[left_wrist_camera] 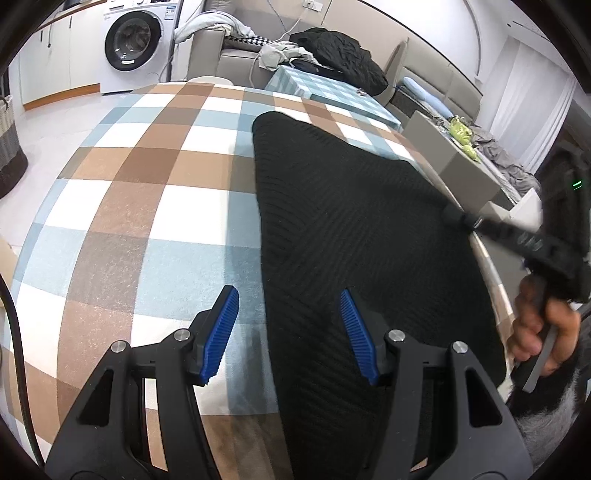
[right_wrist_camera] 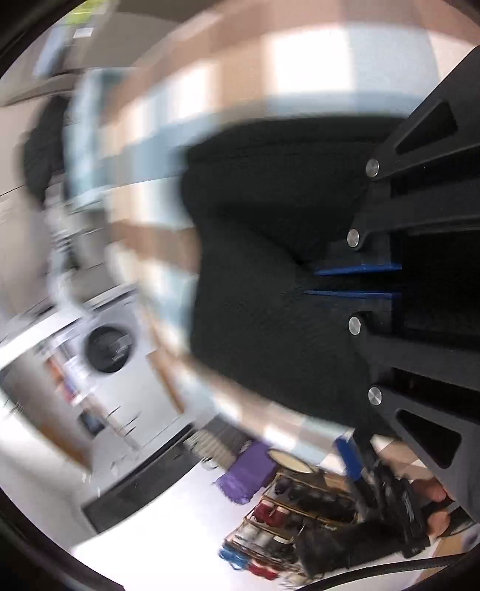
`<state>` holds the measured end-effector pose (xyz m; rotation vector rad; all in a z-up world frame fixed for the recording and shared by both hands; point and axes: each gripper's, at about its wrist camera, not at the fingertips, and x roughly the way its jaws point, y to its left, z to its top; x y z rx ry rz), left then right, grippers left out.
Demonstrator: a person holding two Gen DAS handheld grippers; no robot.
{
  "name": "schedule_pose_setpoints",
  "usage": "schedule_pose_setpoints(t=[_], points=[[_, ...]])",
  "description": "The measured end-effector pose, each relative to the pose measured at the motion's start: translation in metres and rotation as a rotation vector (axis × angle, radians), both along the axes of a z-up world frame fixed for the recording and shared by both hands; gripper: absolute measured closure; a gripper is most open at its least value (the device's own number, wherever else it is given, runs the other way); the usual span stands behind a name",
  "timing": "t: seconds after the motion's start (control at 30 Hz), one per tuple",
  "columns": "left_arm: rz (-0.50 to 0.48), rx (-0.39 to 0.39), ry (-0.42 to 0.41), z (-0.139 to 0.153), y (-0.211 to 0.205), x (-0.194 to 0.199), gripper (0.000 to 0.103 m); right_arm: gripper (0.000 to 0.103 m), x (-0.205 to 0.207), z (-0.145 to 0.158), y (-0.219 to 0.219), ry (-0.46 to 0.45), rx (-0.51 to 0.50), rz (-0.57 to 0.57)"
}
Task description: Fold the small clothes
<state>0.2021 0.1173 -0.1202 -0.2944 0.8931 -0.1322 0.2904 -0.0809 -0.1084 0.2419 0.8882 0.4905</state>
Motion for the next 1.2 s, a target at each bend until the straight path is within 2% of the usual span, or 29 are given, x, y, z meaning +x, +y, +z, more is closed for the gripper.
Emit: schedule_pose_setpoints(t=[0.03, 0.1, 0.17, 0.23, 0.3, 0.4, 0.47, 0.57, 0.7, 0.77, 0.8, 0.87, 0.93, 1.0, 1.1, 1.13, 1.2], points=[[-0.007, 0.002, -0.003, 0.001, -0.002, 0.001, 0.047, 0.096, -0.005, 0.017, 0.001, -0.062, -0.029, -0.014], [-0.021, 0.008, -0.015, 0.0, -0.007, 0.003, 0.041, 0.096, -0.001, 0.022, 0.003, -0.079, -0.083, -0.019], [-0.034, 0.027, -0.002, -0.007, -0.013, 0.007, 0.04, 0.096, 0.013, 0.001, 0.007, -0.02, -0.191, -0.055], [-0.041, 0.046, 0.028, -0.014, -0.017, 0.01, 0.04, 0.096, 0.023, -0.028, 0.004, 0.08, -0.235, -0.085], [-0.044, 0.053, 0.029, -0.016, -0.018, 0.007, 0.04, 0.094, 0.025, -0.037, -0.002, 0.104, -0.208, -0.107], [-0.045, 0.057, 0.031, -0.016, -0.017, 0.003, 0.04, 0.086, 0.012, -0.03, -0.011, 0.1, -0.147, -0.098], [-0.043, 0.046, 0.037, -0.017, -0.015, 0.001, 0.04, 0.072, -0.005, -0.026, -0.018, 0.102, -0.097, -0.069], [-0.042, 0.04, 0.047, -0.017, -0.013, -0.003, 0.04, 0.066, -0.042, -0.027, -0.025, 0.127, -0.011, -0.014], [-0.056, 0.031, 0.06, -0.018, -0.013, -0.017, 0.04, 0.066, -0.092, -0.035, -0.03, 0.159, 0.059, 0.044], [-0.073, 0.018, 0.071, -0.02, -0.014, -0.025, 0.04, 0.066, -0.111, -0.038, -0.034, 0.124, 0.081, 0.044], [-0.081, 0.012, 0.076, -0.021, -0.016, -0.028, 0.04, 0.069, -0.117, -0.038, -0.035, 0.103, 0.084, 0.042], [-0.109, 0.008, 0.076, -0.022, -0.02, -0.036, 0.04, 0.096, -0.121, -0.034, -0.034, 0.067, 0.073, 0.06], [-0.123, 0.053, 0.073, -0.023, -0.025, -0.045, 0.04, 0.098, -0.128, -0.018, -0.036, -0.016, 0.098, 0.085], [-0.139, 0.093, 0.077, -0.024, -0.028, -0.054, 0.04, 0.098, -0.128, -0.013, -0.038, -0.042, 0.095, 0.098], [-0.156, 0.098, 0.083, -0.023, -0.028, -0.064, 0.04, 0.098, -0.115, -0.032, -0.04, 0.057, 0.031, 0.056], [-0.161, 0.099, 0.084, -0.021, -0.028, -0.067, 0.04, 0.097, -0.112, -0.041, -0.042, 0.099, 0.038, 0.05], [-0.19, 0.085, 0.083, -0.017, -0.028, -0.075, 0.04, 0.092, -0.114, -0.045, -0.049, 0.117, 0.1, 0.033]])
